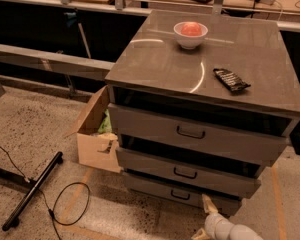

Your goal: Open bottom drawer

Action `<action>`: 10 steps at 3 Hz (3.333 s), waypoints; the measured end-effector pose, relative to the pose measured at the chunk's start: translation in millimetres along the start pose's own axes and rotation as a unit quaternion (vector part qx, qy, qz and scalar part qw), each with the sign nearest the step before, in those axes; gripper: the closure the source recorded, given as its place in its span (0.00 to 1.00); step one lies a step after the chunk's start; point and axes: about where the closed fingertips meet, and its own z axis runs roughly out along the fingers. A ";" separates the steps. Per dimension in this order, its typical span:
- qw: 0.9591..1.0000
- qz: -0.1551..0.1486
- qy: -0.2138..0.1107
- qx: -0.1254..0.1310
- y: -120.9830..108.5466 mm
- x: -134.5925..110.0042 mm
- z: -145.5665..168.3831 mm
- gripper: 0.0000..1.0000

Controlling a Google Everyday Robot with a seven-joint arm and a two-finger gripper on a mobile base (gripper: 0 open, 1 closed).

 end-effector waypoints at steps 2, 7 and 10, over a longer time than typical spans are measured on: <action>0.998 -0.022 0.052 0.017 -19.0 42.7 25.0 0.00; 0.994 -0.016 0.107 0.026 -49.4 72.8 51.6 0.26; 0.991 0.021 0.129 -0.021 -31.0 75.9 35.6 0.78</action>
Offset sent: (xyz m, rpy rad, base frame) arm 0.0349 -0.0493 -0.0605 -0.1707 0.0310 -0.0619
